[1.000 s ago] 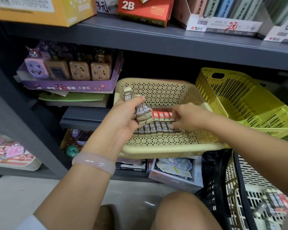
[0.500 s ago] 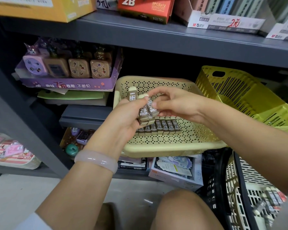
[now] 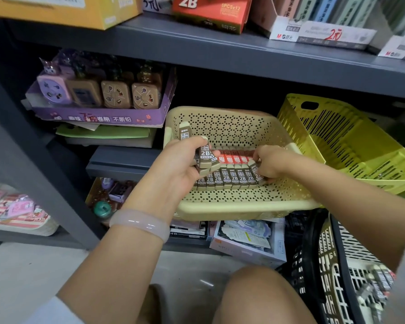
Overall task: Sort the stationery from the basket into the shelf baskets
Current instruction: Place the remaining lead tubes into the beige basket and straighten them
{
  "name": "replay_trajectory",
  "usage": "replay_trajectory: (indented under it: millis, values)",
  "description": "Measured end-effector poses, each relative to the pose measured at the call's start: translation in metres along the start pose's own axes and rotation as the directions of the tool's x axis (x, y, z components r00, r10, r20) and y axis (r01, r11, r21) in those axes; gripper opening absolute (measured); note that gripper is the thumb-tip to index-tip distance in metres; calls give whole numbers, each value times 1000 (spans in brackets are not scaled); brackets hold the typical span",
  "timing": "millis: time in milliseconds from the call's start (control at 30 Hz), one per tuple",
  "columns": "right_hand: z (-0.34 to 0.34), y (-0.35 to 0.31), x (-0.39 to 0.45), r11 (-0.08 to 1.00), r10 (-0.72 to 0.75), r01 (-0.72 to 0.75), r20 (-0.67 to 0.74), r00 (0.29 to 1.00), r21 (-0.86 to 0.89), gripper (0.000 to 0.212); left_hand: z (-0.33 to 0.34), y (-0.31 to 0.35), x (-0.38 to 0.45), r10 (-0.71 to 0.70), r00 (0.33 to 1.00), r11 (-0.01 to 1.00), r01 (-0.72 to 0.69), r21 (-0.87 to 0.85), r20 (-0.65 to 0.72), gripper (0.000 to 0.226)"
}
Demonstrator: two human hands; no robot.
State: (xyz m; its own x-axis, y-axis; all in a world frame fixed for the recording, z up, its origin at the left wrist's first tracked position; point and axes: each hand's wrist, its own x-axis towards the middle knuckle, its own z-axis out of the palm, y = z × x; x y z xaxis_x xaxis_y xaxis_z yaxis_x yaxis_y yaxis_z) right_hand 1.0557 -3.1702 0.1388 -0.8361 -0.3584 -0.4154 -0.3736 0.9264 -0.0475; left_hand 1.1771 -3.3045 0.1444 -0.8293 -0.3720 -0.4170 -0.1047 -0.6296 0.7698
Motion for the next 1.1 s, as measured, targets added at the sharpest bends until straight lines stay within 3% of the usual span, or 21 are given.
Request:
replay_trajectory:
  millis: [367, 500, 767, 1000, 1100]
  values:
    - [7, 4, 1, 1000, -15, 16, -32, 999, 9, 28, -1, -1, 3, 9, 1000, 1000, -9, -3, -7, 21]
    - [9, 4, 1, 999, -53, 53, -42, 998, -1, 37, -1, -2, 3, 11, 1000, 1000, -11, -1, -8, 24]
    - [4, 14, -9, 961, -209, 230, 142, 968, -152, 59, 0, -2, 3, 12, 1000, 1000, -12, -11, -7, 17]
    - [6, 12, -9, 960, -217, 225, 68, 974, -168, 56, 0, -2, 2, 2, 1000, 1000, -2, -25, -19, 28]
    - [-3, 6, -14, 956, -281, 265, -144, 949, -124, 27, 1, -1, 0, -9, 1000, 999, 9, -33, -14, 30]
